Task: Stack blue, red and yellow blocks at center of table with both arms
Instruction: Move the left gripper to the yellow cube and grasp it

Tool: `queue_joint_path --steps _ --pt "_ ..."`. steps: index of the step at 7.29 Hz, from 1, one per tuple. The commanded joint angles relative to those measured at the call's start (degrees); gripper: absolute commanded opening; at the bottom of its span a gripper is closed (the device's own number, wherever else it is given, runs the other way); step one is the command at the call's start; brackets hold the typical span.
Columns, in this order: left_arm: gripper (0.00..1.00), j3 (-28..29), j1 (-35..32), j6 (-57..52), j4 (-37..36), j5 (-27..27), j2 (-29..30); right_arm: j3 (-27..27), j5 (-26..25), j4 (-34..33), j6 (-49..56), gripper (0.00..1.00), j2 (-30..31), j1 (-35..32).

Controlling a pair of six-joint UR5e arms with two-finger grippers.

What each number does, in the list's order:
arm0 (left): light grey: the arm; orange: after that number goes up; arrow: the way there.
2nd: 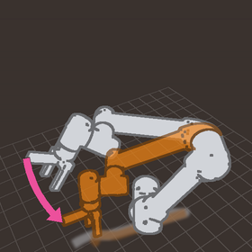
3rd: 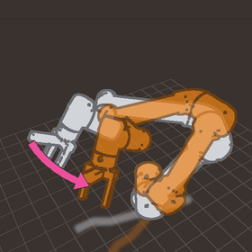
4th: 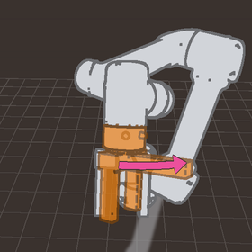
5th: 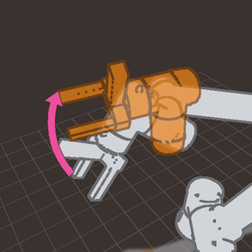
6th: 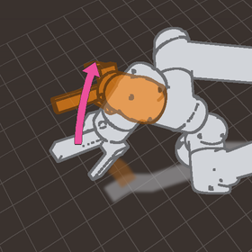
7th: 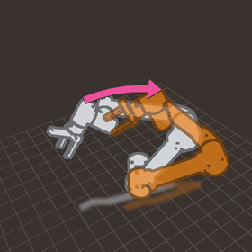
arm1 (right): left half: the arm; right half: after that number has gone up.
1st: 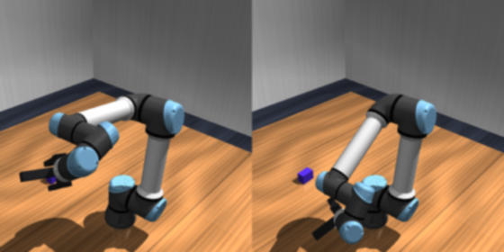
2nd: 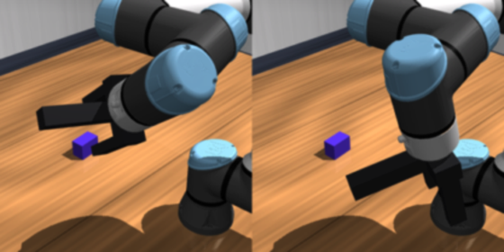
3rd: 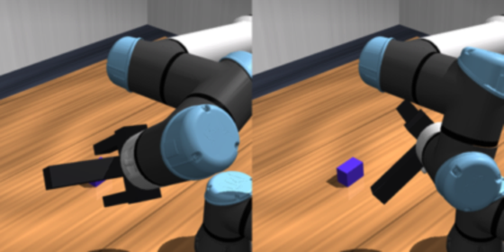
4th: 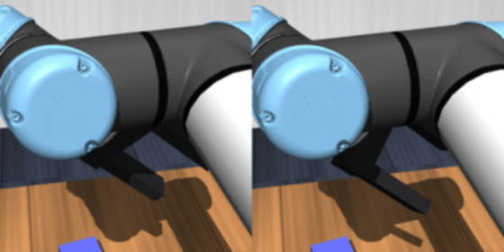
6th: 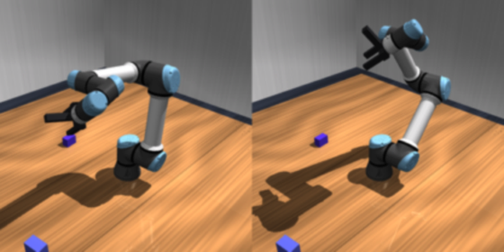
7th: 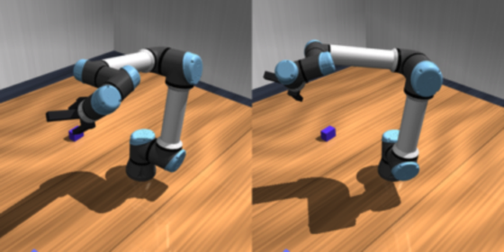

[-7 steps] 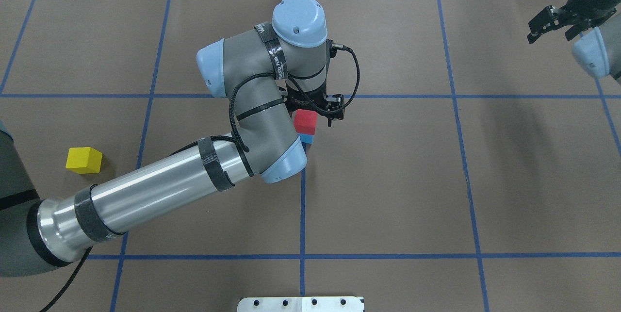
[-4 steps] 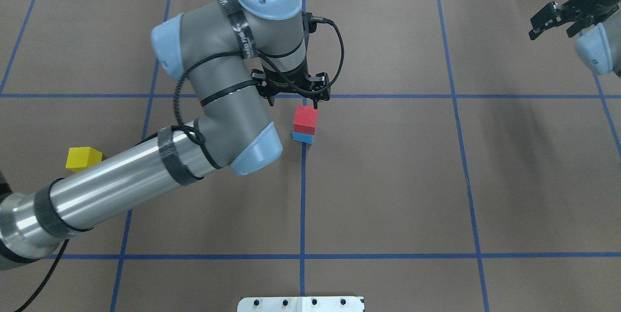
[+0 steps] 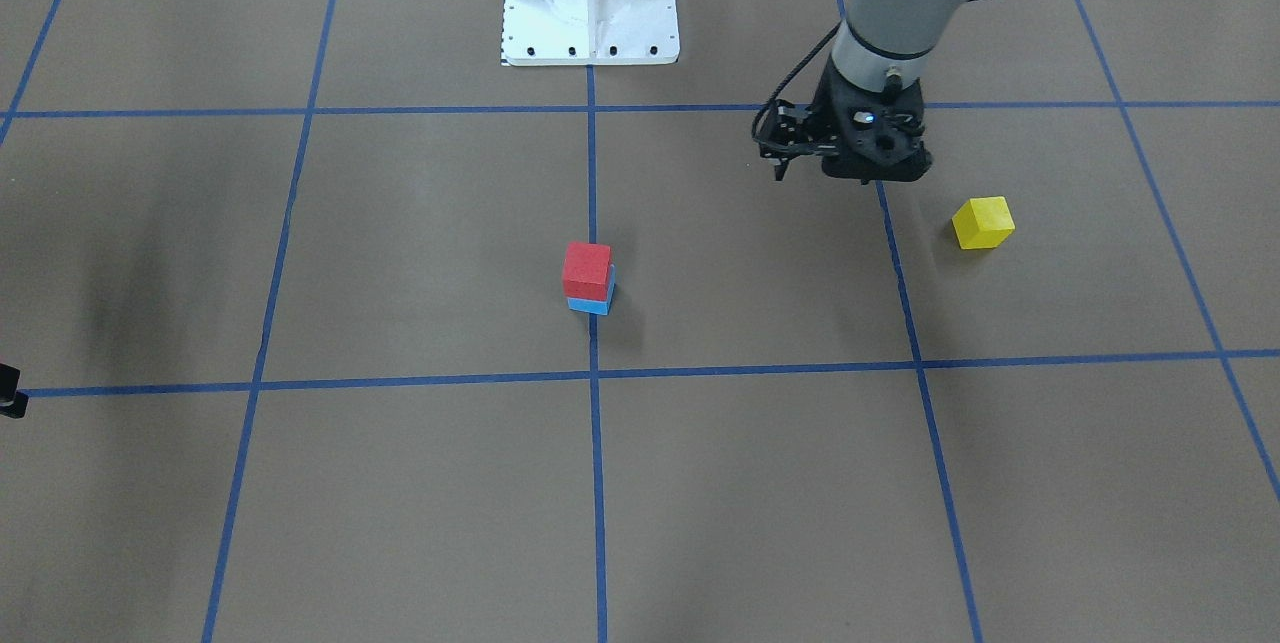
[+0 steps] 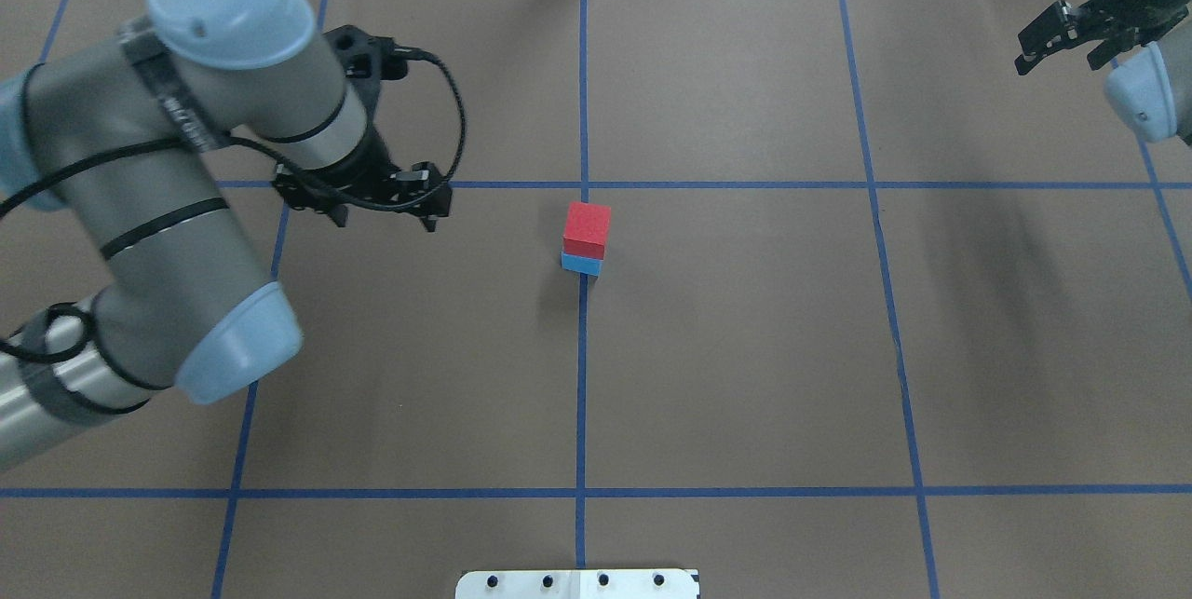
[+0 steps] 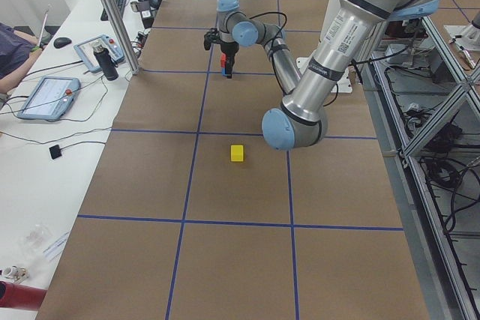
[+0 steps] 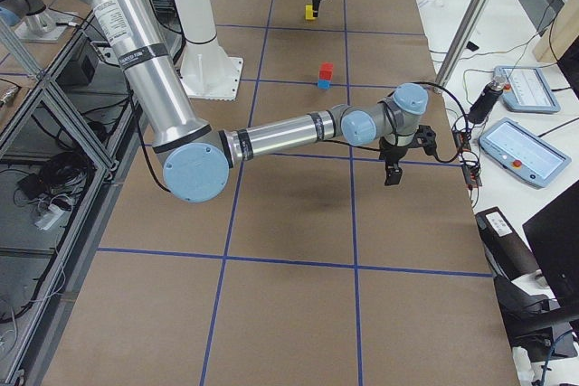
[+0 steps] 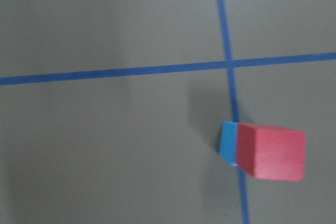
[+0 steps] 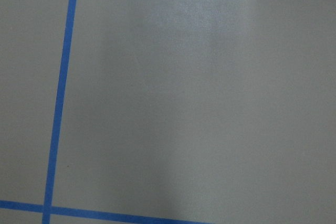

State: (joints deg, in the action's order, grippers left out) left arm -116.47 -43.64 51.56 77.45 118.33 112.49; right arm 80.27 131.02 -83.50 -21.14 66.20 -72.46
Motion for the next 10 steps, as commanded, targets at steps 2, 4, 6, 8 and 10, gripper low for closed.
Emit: queue_joint_path --steps 2,4,6,8,10 --pt "1.00 -5.17 -1.79 0.29 16.00 -0.12 -22.96 -0.12 -0.15 0.00 0.04 0.99 0.34 0.04" --pt "1.00 -2.55 -1.80 3.53 22.11 -0.12 -27.06 -0.03 -0.06 0.00 -0.13 0.99 0.51 0.04" --pt "1.00 2.10 -1.54 3.90 23.34 -0.20 -25.14 -0.03 -0.06 0.00 -0.04 0.99 0.60 0.04" --pt "1.00 7.55 -1.45 3.12 25.90 -0.20 -22.16 -0.03 -0.06 0.00 -0.04 0.99 0.60 0.04" --pt "1.00 8.45 -2.24 -3.18 25.90 -0.20 -22.23 -0.03 -0.06 -0.08 -0.04 0.99 0.60 0.04"
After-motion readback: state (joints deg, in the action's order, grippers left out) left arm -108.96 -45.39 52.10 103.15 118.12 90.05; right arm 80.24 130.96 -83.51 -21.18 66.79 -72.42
